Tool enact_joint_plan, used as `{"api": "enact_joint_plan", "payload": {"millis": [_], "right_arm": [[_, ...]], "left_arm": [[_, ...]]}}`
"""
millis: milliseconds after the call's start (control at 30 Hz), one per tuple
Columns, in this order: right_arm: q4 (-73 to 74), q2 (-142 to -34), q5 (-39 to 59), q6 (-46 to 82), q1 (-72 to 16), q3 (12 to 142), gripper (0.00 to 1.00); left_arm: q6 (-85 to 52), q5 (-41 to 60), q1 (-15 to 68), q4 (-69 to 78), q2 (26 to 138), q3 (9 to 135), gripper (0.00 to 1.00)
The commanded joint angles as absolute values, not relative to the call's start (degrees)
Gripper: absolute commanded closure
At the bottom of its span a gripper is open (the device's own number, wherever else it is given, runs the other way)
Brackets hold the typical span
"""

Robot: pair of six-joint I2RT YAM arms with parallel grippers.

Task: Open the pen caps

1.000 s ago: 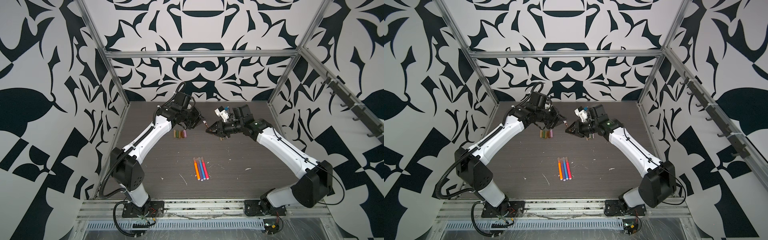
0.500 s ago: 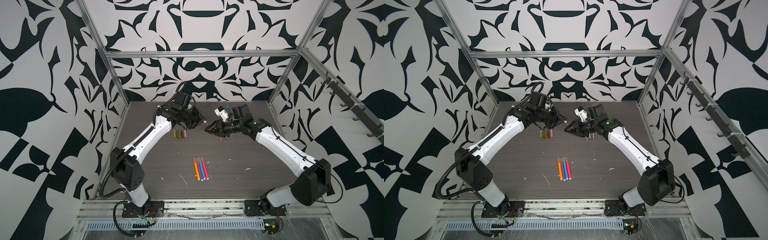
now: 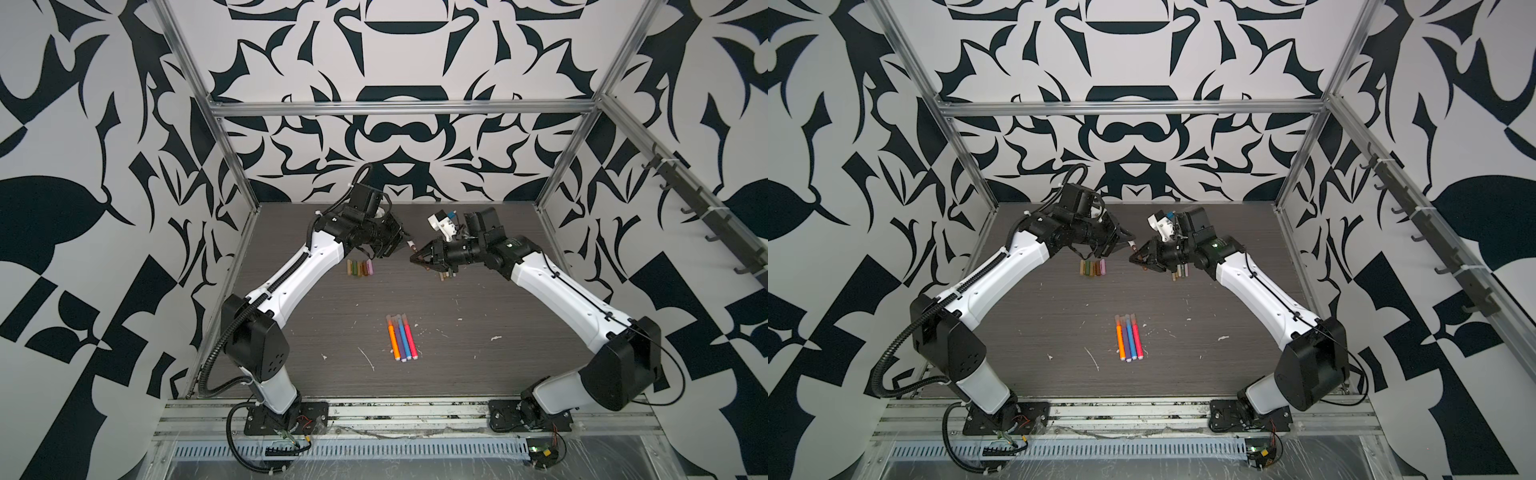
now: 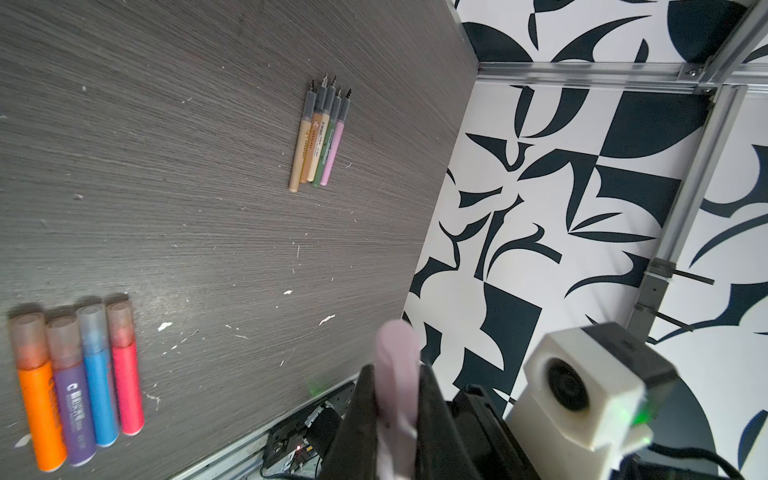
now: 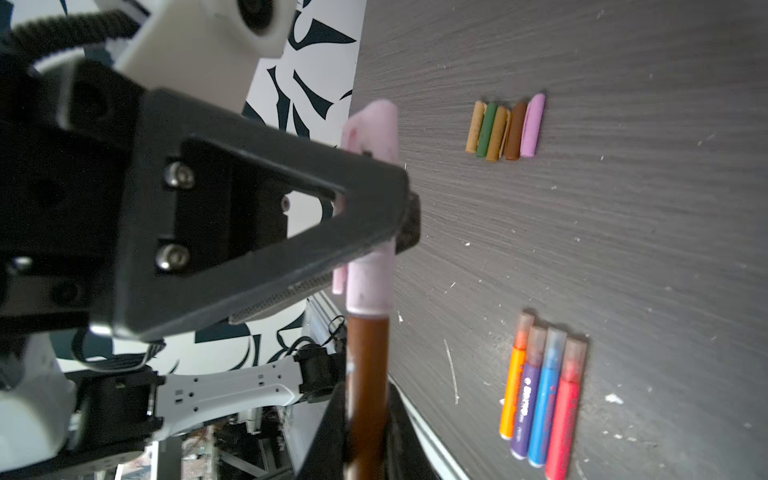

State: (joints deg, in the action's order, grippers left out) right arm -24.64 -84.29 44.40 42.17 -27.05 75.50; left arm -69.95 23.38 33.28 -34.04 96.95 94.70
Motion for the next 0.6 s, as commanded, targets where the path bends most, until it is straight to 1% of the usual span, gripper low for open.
{"api": "enact_joint_plan", "payload": {"millis": [0,133,233,333,467,567], "right_arm": [[-22.91,-84.02,44.93,41.4,-27.24,77.71,1.0],[-24.48,-83.72,43.79,40.61,-27.25,77.61,1.0],[-26.49,-82.95,43.08,39.52,-27.49,77.03,1.0],[-27.65,-80.98,42.12,38.97,-28.3,74.79,1.0],[-26.45,-77.16,40.56,40.59,-30.07,69.2,1.0],[-24.41,-75.06,39.21,42.77,-31.59,65.76,1.0]], "left_arm": [[-69.42,24.17,33.53,-33.4,97.29,94.86,1.0],[-68.9,24.46,33.26,-33.09,97.21,94.91,1.0],[-66.09,24.28,30.92,-33.96,98.63,97.66,1.0],[-60.52,23.89,26.45,-37.86,103.11,105.4,1.0],[-55.46,22.67,17.95,-44.38,111.05,118.39,1.0],[-54.99,23.3,15.21,-44.65,114.06,122.46,1.0]]}}
